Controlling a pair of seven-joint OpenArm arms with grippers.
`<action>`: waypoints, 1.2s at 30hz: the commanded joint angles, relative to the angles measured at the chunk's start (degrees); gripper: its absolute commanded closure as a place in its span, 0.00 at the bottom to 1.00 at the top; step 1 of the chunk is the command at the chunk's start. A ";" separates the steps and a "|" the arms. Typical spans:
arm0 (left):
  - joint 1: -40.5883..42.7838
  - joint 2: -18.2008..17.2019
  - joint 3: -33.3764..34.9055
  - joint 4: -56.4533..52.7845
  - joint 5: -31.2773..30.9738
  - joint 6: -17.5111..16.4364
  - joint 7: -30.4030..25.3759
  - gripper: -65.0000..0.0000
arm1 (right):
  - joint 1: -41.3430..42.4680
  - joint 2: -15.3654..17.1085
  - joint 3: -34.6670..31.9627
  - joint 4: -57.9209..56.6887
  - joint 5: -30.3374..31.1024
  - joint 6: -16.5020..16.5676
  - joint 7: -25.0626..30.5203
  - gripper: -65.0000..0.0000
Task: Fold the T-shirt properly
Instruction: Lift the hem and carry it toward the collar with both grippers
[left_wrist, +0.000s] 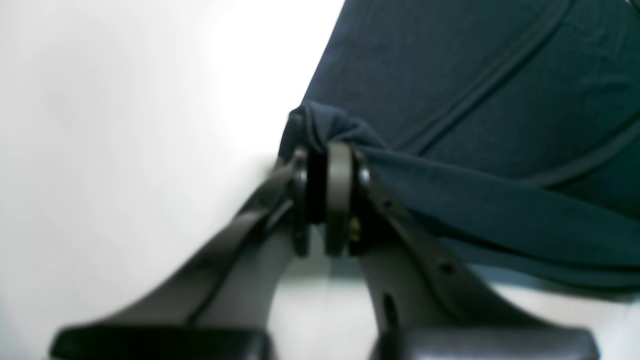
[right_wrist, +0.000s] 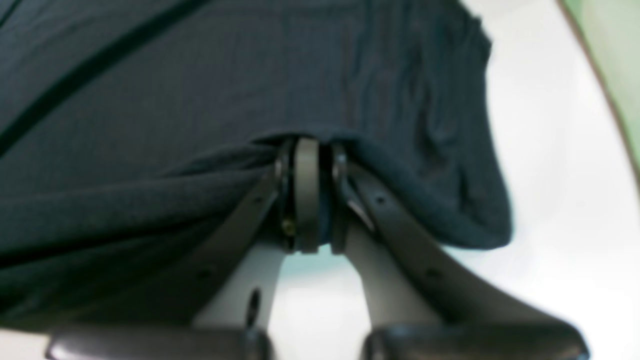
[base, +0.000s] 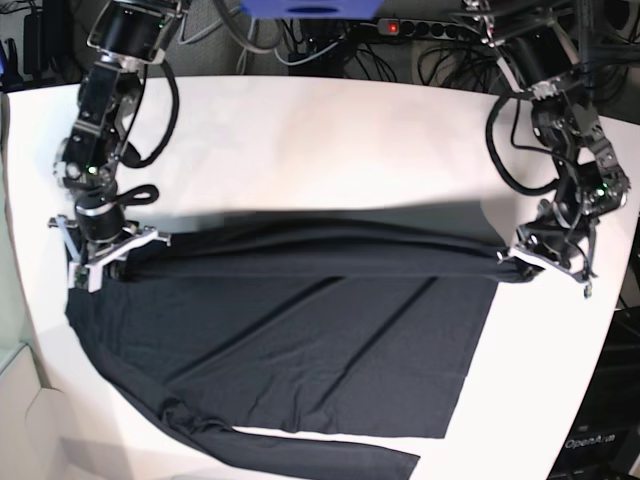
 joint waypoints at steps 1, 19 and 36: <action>-2.17 -0.88 -0.12 0.76 -0.60 0.01 -1.10 1.00 | 1.47 0.52 0.04 0.91 0.25 0.10 1.79 1.00; -10.35 -2.99 5.15 -5.04 -0.60 0.09 -4.35 1.00 | 5.34 3.68 -2.86 -6.21 0.25 0.10 2.14 1.00; -12.11 -4.75 10.16 -12.52 -0.60 0.09 -12.44 1.00 | 8.94 6.67 -5.59 -11.31 0.16 -0.08 2.14 1.00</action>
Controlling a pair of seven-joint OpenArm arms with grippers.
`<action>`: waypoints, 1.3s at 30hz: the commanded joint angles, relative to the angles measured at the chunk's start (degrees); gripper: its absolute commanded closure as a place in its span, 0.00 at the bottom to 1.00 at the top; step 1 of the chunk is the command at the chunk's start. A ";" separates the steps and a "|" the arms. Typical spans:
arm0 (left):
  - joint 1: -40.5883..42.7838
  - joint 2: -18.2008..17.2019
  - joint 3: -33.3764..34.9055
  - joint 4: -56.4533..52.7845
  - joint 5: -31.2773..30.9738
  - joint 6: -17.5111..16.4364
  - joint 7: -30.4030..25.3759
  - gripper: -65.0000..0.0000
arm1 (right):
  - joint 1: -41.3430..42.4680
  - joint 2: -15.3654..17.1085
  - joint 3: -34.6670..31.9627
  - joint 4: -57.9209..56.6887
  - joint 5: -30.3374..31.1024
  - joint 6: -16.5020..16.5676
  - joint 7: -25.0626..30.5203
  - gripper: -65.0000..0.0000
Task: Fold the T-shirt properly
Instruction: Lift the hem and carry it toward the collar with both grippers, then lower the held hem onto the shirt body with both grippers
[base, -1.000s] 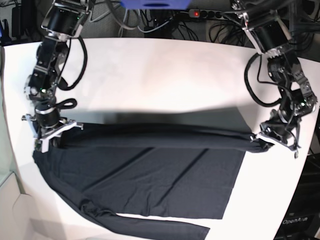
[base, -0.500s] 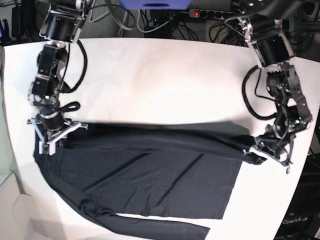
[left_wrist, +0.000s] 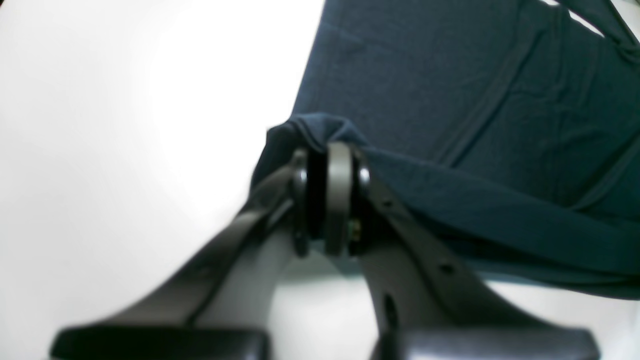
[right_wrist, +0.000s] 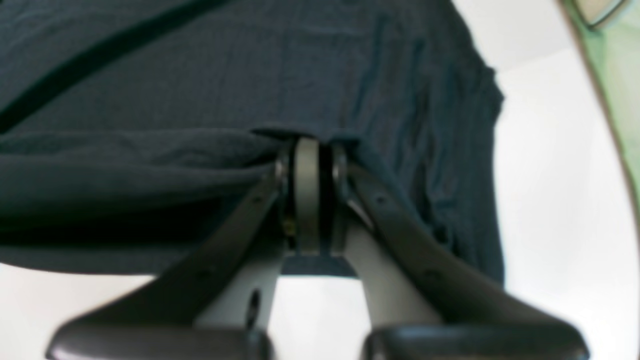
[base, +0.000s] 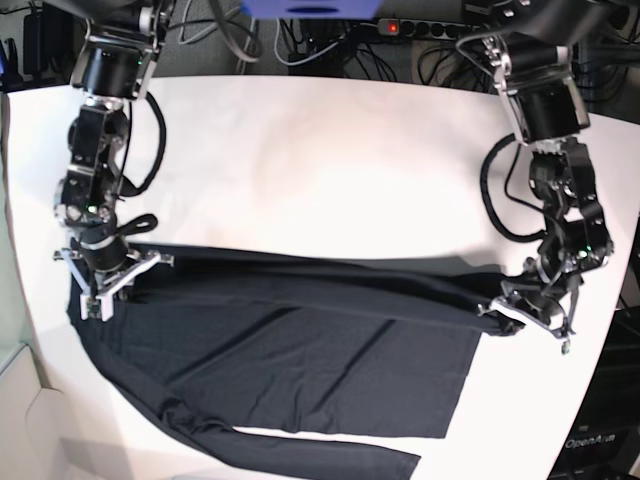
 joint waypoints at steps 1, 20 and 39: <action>-1.75 -0.84 -0.11 1.06 -0.62 -0.15 -2.00 1.00 | 1.58 0.81 0.05 0.21 0.36 -0.03 1.44 1.00; -5.88 -0.75 -0.20 -6.24 4.65 -0.67 -7.89 1.00 | 2.45 1.43 -0.04 -1.11 0.36 -0.03 1.44 1.00; -12.21 -1.81 8.51 -15.12 4.65 -0.15 -14.74 1.00 | 2.54 1.87 -3.64 -1.11 0.27 -0.21 1.44 1.00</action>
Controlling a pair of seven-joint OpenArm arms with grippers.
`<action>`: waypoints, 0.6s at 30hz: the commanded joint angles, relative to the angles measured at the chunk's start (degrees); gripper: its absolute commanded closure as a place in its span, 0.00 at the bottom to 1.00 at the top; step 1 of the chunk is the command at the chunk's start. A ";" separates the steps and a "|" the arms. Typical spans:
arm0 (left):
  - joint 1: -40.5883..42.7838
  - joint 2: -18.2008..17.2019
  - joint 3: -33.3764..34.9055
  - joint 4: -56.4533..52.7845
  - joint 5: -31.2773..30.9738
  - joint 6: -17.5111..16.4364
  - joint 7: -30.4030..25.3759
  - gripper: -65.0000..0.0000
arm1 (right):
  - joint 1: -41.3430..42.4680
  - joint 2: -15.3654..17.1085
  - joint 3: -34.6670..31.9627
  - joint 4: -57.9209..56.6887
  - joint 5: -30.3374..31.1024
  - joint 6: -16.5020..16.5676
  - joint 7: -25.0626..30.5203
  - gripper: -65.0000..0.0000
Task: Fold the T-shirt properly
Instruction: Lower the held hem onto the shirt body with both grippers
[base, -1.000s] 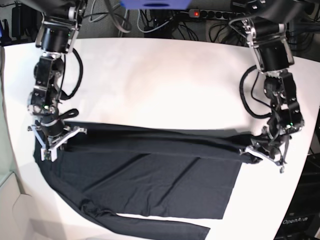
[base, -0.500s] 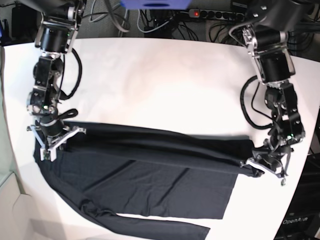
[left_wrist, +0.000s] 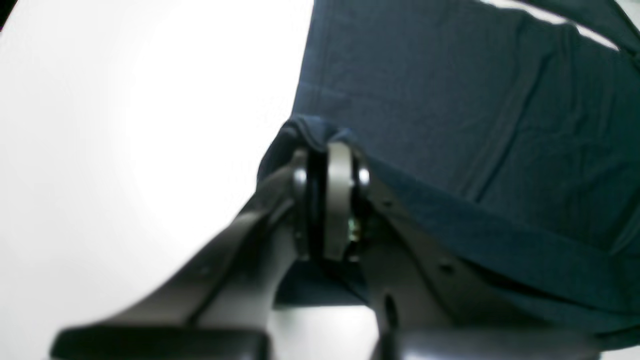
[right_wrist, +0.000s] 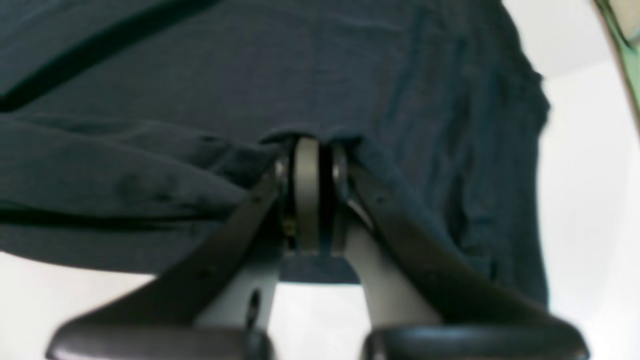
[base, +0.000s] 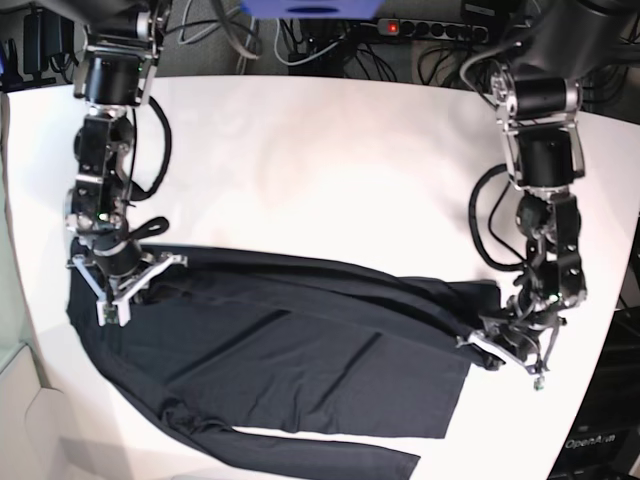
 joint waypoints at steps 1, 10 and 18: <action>-2.20 -1.09 0.16 1.05 -0.53 -0.39 -1.74 1.00 | 1.69 1.46 0.27 0.99 0.43 -0.08 1.49 1.00; -2.29 -1.61 0.07 1.05 -0.53 -0.39 -1.83 1.00 | 4.77 4.01 0.54 -3.14 0.43 -0.08 1.49 1.00; -2.29 -1.09 0.07 0.97 3.87 -0.48 -5.25 1.00 | 4.94 4.09 0.36 -3.94 0.43 -0.08 1.57 1.00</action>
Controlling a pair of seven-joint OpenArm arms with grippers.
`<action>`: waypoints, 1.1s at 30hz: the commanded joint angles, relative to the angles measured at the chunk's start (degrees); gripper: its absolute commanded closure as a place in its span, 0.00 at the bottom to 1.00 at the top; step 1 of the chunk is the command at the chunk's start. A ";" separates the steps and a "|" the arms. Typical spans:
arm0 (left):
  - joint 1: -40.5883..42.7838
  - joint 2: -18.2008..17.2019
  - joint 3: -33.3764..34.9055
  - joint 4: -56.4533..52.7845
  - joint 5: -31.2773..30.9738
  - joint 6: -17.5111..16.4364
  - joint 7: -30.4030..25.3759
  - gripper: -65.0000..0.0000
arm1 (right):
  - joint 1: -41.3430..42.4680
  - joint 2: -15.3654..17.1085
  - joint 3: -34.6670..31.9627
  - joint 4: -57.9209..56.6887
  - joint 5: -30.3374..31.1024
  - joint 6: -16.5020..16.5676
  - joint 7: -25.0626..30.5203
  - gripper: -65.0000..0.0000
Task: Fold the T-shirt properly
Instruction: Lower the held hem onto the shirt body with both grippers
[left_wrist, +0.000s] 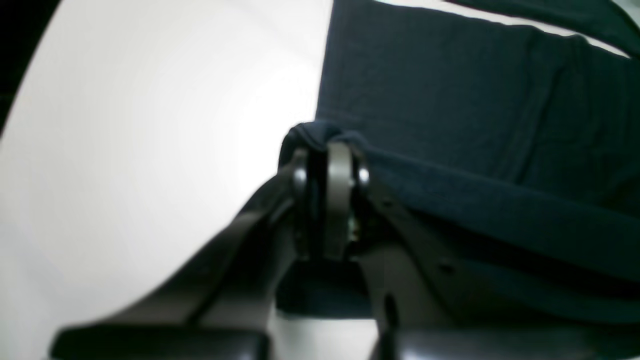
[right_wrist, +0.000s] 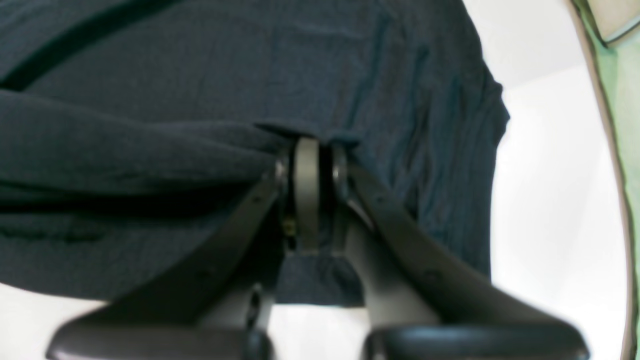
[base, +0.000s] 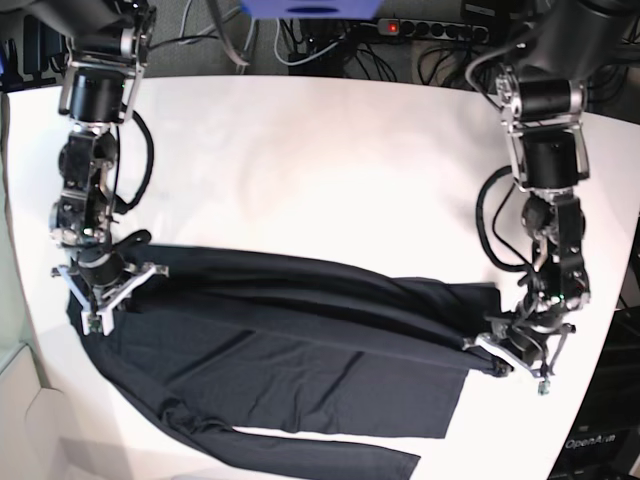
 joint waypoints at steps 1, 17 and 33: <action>-2.02 -0.36 -0.23 0.97 0.22 -0.21 -1.74 1.00 | 1.47 0.73 0.10 0.94 0.25 -0.06 1.40 1.00; -1.76 0.69 -0.15 0.97 4.97 -0.48 -1.82 1.00 | 2.26 0.73 0.01 0.94 0.25 -0.06 1.31 1.00; -0.62 1.57 -0.23 0.97 6.20 -0.65 -3.67 0.42 | 2.08 0.99 0.27 0.94 0.25 -0.06 0.96 0.93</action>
